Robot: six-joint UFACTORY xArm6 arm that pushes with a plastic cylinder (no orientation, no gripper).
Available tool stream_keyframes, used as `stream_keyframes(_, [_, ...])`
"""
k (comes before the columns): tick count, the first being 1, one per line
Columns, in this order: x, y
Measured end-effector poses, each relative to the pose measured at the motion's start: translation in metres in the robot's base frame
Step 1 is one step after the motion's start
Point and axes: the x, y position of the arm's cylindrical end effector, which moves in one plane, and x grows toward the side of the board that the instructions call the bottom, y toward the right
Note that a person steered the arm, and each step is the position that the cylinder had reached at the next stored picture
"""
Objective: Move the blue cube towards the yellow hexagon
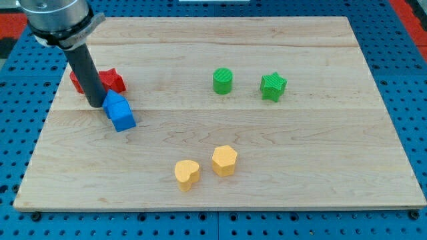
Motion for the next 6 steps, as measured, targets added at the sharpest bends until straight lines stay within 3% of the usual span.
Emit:
stream_keyframes(4, [0.061, 0.078])
stream_keyframes(6, [0.051, 0.062])
